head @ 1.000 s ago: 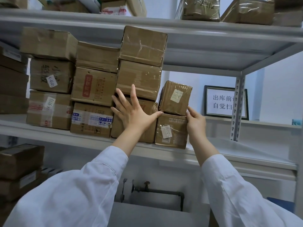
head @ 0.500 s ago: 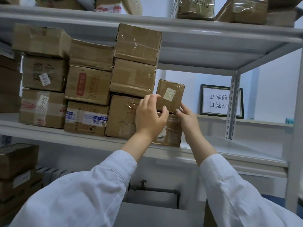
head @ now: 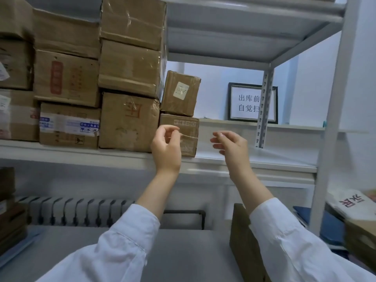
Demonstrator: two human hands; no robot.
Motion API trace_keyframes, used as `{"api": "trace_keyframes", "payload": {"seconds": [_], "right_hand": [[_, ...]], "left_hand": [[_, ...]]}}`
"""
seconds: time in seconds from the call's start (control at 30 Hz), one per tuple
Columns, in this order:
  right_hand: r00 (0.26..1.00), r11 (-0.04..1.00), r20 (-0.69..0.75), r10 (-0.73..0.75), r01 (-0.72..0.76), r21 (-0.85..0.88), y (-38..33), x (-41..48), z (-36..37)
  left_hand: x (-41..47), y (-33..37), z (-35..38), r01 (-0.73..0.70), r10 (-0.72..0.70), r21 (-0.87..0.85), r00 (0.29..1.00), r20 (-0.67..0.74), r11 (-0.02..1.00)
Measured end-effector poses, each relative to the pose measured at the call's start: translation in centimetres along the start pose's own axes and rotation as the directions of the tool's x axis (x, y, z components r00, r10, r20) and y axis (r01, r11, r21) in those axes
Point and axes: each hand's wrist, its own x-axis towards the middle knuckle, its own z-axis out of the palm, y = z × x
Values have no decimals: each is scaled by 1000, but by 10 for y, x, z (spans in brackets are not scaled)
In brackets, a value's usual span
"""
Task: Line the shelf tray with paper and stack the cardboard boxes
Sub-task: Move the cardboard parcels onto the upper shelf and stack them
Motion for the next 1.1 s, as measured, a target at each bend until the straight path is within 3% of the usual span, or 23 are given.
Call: {"api": "trace_keyframes", "payload": {"seconds": [0.23, 0.33, 0.43, 0.6, 0.7, 0.8, 0.97, 1.1], "right_hand": [[985, 990, 138, 100, -85, -109, 24, -25, -43], [972, 965, 162, 173, -134, -226, 40, -32, -65], [956, 925, 168, 240, -173, -338, 54, -34, -83], [917, 836, 140, 373, -266, -480, 91, -35, -121], [862, 718, 88, 498, -354, -599, 122, -37, -144], [762, 555, 40, 646, -432, -711, 155, -46, -161], [640, 408, -33, 768, -528, -745, 203, -68, -176], [640, 409, 0, 769, -492, -768, 223, -75, -177]], "left_hand": [[-52, -30, 26, 185, -182, -17, 979, 88, 983], [-70, -39, 46, 342, -336, -54, 937, 101, 938], [-88, -48, 64, 512, -497, -88, 855, 151, 854], [-118, -63, 92, 751, -720, -32, 644, 257, 660], [-137, -75, 105, 838, -811, 65, 501, 301, 542], [-155, -85, 115, 883, -867, 152, 382, 319, 444], [-181, -104, 121, 910, -920, 236, 272, 281, 341], [-198, -117, 117, 915, -943, 270, 238, 232, 298]]}}
